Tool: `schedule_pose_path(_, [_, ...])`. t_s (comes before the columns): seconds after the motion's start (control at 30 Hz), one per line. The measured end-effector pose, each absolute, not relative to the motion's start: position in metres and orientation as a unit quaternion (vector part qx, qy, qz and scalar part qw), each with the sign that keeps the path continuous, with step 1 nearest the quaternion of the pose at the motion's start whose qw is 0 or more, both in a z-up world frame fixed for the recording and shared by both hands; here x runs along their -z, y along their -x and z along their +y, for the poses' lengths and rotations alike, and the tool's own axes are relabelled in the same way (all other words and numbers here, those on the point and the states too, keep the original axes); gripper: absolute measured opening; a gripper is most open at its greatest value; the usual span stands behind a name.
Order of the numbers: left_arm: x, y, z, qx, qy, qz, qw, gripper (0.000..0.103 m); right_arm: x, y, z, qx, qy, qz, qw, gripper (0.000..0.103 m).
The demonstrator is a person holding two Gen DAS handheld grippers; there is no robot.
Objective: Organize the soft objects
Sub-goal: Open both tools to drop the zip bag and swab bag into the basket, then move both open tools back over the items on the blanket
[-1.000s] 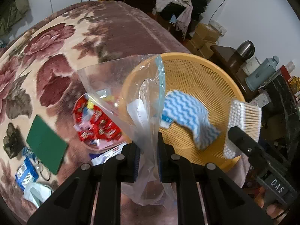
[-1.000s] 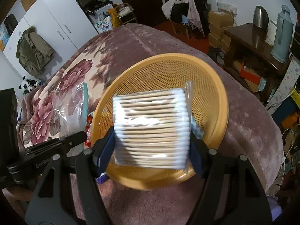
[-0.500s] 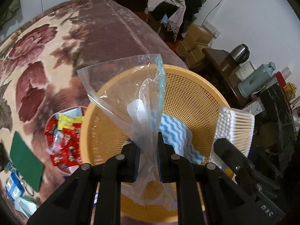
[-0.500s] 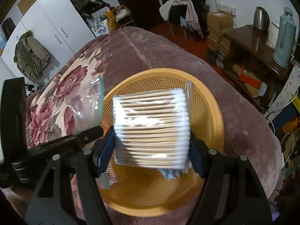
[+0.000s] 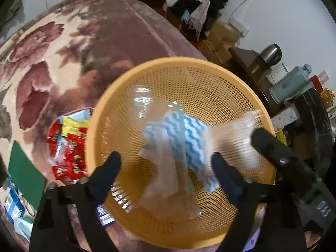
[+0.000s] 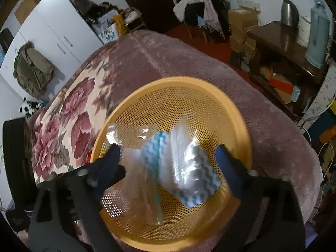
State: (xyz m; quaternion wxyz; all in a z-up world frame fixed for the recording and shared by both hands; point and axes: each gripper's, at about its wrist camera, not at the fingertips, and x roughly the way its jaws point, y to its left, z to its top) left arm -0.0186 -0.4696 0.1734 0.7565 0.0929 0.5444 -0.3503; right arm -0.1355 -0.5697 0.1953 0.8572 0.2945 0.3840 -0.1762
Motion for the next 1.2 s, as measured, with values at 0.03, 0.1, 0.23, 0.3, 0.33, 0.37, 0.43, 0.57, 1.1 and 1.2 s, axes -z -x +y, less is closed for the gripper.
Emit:
schedule_pose_path(0.03, [-0.176, 0.020, -0.466, 0.348, -0.094, 0.540, 0.761, 0.102, -0.198, 0.138, -0.568, 0.179, -0.292, 0.382, 0.858, 0.098])
schedule_pose_path(0.1, [-0.182, 0.025, -0.461, 0.340, -0.107, 0.529, 0.770, 0.102, -0.200, 0.139, -0.565, 0.181, -0.286, 0.386, 0.858, 0.099])
schedule_pose_path(0.23, [-0.188, 0.032, -0.451, 0.326, -0.132, 0.516, 0.781, 0.102, -0.202, 0.144, -0.557, 0.196, -0.272, 0.398, 0.854, 0.103])
schedule_pose_path(0.3, [-0.190, 0.036, -0.444, 0.322, -0.140, 0.513, 0.783, 0.102, -0.202, 0.147, -0.553, 0.201, -0.266, 0.404, 0.852, 0.103])
schedule_pose_path(0.33, [-0.189, 0.036, -0.441, 0.321, -0.141, 0.513, 0.784, 0.102, -0.201, 0.148, -0.553, 0.203, -0.263, 0.408, 0.851, 0.103])
schedule_pose_path(0.37, [-0.188, 0.036, -0.438, 0.318, -0.143, 0.514, 0.784, 0.102, -0.201, 0.148, -0.551, 0.204, -0.261, 0.411, 0.849, 0.103])
schedule_pose_path(0.43, [-0.188, 0.037, -0.432, 0.314, -0.143, 0.518, 0.783, 0.102, -0.200, 0.151, -0.548, 0.206, -0.259, 0.416, 0.847, 0.103])
schedule_pose_path(0.57, [-0.185, 0.038, -0.419, 0.308, -0.141, 0.522, 0.783, 0.102, -0.198, 0.155, -0.541, 0.206, -0.260, 0.423, 0.843, 0.103])
schedule_pose_path(1.1, [-0.184, 0.041, -0.382, 0.293, -0.123, 0.530, 0.787, 0.102, -0.192, 0.164, -0.516, 0.201, -0.249, 0.458, 0.829, 0.103])
schedule_pose_path(1.2, [-0.185, 0.042, -0.377, 0.292, -0.119, 0.531, 0.786, 0.102, -0.193, 0.164, -0.511, 0.198, -0.246, 0.463, 0.828, 0.103])
